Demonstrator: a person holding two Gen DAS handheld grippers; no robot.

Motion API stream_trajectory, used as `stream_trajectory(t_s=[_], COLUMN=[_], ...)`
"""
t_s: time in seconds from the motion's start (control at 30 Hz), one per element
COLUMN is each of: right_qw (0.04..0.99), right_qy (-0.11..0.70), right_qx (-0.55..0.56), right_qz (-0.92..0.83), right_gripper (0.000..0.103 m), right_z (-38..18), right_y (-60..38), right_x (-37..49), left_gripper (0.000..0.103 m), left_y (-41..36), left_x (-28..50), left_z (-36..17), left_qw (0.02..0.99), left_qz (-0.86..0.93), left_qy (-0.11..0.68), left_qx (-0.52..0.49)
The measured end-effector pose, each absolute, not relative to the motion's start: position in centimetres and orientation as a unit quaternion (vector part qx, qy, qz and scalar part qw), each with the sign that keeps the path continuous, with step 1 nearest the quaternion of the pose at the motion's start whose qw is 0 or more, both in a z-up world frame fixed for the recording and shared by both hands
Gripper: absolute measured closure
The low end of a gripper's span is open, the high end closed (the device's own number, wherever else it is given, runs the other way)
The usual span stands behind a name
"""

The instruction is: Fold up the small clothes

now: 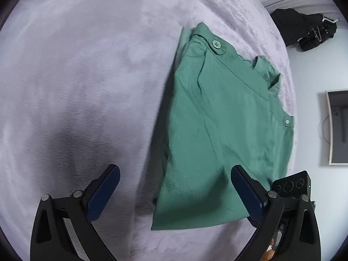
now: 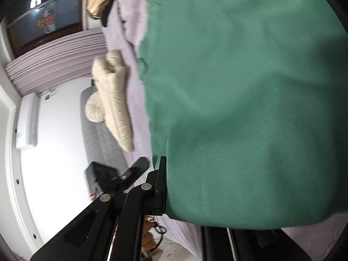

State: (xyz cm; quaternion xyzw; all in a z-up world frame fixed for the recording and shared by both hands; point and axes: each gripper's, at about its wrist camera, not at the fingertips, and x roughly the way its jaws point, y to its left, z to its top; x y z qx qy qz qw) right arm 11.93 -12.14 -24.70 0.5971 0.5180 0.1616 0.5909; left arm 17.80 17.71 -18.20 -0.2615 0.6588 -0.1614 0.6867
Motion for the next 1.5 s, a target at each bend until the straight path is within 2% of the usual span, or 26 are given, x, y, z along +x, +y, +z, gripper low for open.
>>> stream_trajectory(t_s=[0.27,0.4,0.47,0.53,0.63,0.77,0.8,0.83,0.87,0.9,0.93,1.0,1.2,1.5], right_qw=[0.637,0.636,0.631,0.625,0.622,0.668,0.687,0.71,0.729,0.746,0.756,0.767,0.753,0.754], right_qy=[0.502,0.514,0.532,0.561,0.609,0.613,0.603,0.589,0.578,0.57,0.568,0.566,0.604,0.566], right_qx=[0.546,0.536,0.525,0.502,0.447,0.379,0.366,0.352,0.34,0.324,0.31,0.291,0.25,0.326], right_qz=[0.212,0.212,0.208,0.206,0.205,0.187,0.173,0.155,0.138,0.117,0.102,0.077,0.07,0.07], right_gripper=[0.094,0.094,0.094,0.09,0.085,0.064,0.064,0.064,0.074,0.093,0.097,0.097,0.097,0.1], right_z=[-20.0,-20.4,-20.9,-21.2,-20.5,-18.1,-17.4,-16.7,-16.4,-16.2,-16.3,-16.8,-21.6,-23.2], right_y=[-13.5,-13.1,-13.0,-13.1,-13.8,-17.2,-18.4,-19.6,-20.5,-21.4,-21.9,-22.3,-20.7,-23.2], right_x=[13.8,13.5,12.9,12.1,10.4,9.6,9.8,10.2,10.9,11.7,12.4,13.5,10.9,9.4], left_gripper=[0.001,0.001,0.005,0.03,0.031,0.031,0.031,0.031,0.034,0.053,0.068,0.081,0.087,0.089], left_y=[13.2,9.9,8.8,8.0,8.3,8.5,8.5,8.4,8.3,8.2,8.1,8.5,8.0,3.4], left_x=[22.6,24.2,24.5,24.5,24.1,24.0,24.1,24.0,24.0,24.0,24.0,23.9,23.3,23.1], left_z=[-19.0,-18.7,-19.0,-19.5,-20.3,-20.6,-20.7,-20.7,-20.6,-20.6,-20.5,-20.3,-18.0,-9.6], left_qw=[0.639,0.644,0.651,0.661,0.669,0.672,0.671,0.673,0.679,0.687,0.693,0.694,0.717,0.75], left_qz=[-0.253,-0.257,-0.245,-0.231,-0.214,-0.197,-0.193,-0.19,-0.186,-0.177,-0.171,-0.17,-0.168,-0.204], left_qy=[0.643,0.656,0.667,0.676,0.684,0.684,0.686,0.685,0.682,0.679,0.678,0.673,0.647,0.59], left_qx=[-0.339,-0.299,-0.268,-0.23,-0.197,-0.205,-0.205,-0.204,-0.199,-0.188,-0.177,-0.191,-0.197,-0.217])
